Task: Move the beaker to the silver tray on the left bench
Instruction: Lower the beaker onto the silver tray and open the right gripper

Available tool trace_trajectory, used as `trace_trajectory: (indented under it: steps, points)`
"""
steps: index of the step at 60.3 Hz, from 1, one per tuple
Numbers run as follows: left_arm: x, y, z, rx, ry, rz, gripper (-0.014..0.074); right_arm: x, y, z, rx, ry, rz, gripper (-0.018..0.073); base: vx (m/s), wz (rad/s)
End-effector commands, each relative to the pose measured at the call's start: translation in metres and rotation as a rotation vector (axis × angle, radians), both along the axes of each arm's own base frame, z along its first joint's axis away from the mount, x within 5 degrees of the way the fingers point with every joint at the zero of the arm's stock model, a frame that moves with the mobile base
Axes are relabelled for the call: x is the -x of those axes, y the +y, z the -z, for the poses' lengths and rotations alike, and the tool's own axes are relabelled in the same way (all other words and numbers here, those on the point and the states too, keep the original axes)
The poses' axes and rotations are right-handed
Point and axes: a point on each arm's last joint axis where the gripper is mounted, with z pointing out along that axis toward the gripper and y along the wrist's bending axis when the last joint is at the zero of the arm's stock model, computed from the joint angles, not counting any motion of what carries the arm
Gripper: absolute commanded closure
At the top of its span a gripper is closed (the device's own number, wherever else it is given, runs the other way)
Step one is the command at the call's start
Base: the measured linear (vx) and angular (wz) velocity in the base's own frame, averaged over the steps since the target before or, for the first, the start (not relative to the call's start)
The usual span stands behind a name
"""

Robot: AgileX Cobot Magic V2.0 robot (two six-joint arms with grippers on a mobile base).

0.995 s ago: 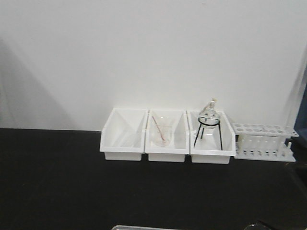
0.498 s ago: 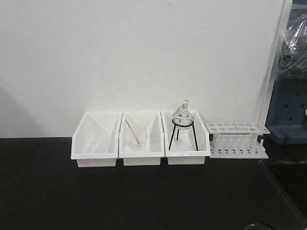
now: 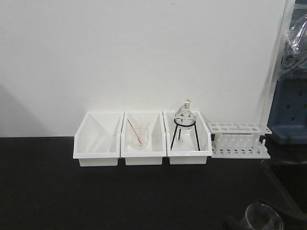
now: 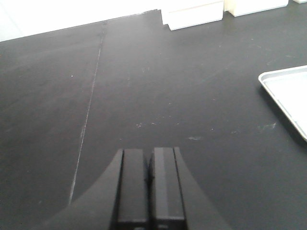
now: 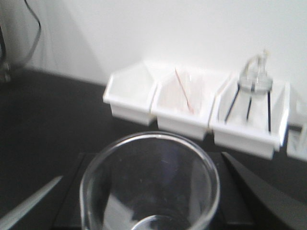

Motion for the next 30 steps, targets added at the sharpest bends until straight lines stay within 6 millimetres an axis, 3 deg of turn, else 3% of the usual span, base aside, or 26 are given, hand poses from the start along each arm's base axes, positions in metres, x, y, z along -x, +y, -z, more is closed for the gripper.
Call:
trace_trajectory:
  steps: [1,9,15,23,30]
  points:
    - [-0.002,-0.001,-0.001,0.006,-0.069,0.015,0.0595,-0.012,0.003,-0.020,-0.100,-0.160,0.020,0.0571,0.00,0.00]
    - [-0.002,-0.001,-0.001,0.006,-0.069,0.015,0.0595,-0.056,0.024,0.001,-0.008,-0.051,0.021,0.0571,0.00,0.00]
    - [-0.002,-0.001,-0.001,0.006,-0.069,0.015,0.0595,-0.085,0.052,0.027,0.126,0.001,-0.091,0.0571,0.00,0.00]
    - [-0.002,-0.001,-0.001,0.006,-0.069,0.015,0.0595,-0.098,0.086,0.056,0.156,-0.003,-0.274,0.0571,0.00,0.00]
    - [-0.002,-0.001,-0.001,0.006,-0.069,0.015,0.0595,-0.101,0.098,0.079,0.113,0.001,-0.340,0.0571,0.00,0.00]
